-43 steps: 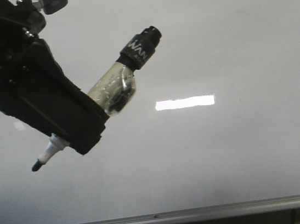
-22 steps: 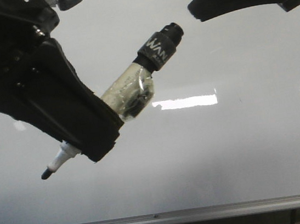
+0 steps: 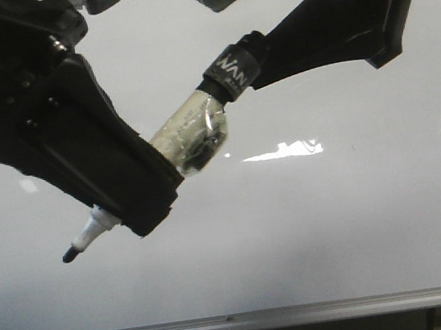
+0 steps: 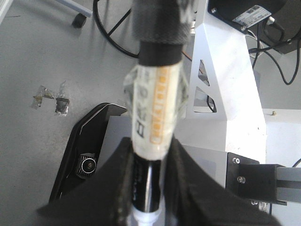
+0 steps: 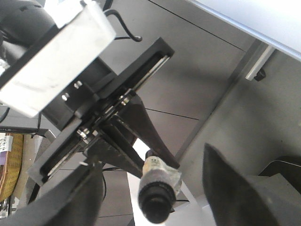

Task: Write number 1 on whiteboard

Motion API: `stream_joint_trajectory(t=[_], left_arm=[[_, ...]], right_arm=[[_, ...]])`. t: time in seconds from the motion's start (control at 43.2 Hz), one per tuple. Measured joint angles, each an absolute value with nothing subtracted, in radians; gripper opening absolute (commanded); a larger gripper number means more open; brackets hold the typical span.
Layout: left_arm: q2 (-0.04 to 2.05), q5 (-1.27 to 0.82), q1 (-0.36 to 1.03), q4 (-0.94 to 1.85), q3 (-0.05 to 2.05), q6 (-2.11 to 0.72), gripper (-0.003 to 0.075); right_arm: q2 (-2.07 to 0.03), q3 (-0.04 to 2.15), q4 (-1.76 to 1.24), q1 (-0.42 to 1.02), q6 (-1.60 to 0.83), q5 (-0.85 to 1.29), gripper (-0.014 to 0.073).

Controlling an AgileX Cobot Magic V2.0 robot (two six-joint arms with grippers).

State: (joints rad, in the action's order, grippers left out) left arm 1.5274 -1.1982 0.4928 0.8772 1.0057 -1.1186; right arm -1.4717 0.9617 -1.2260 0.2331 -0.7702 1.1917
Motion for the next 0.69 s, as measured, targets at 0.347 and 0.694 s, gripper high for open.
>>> stream_joint_trajectory(t=[0.347, 0.694], left_arm=[[1.527, -1.193, 0.493, 0.878, 1.006, -1.119, -0.0020], [1.527, -1.185, 0.494, 0.884, 1.006, -1.120, -0.0020]], right_arm=[[-1.475, 0.962, -1.224, 0.282, -0.772, 1.188, 0.0487], [-1.500, 0.962, -1.218, 0.341, -0.774, 1.184, 0.0368]])
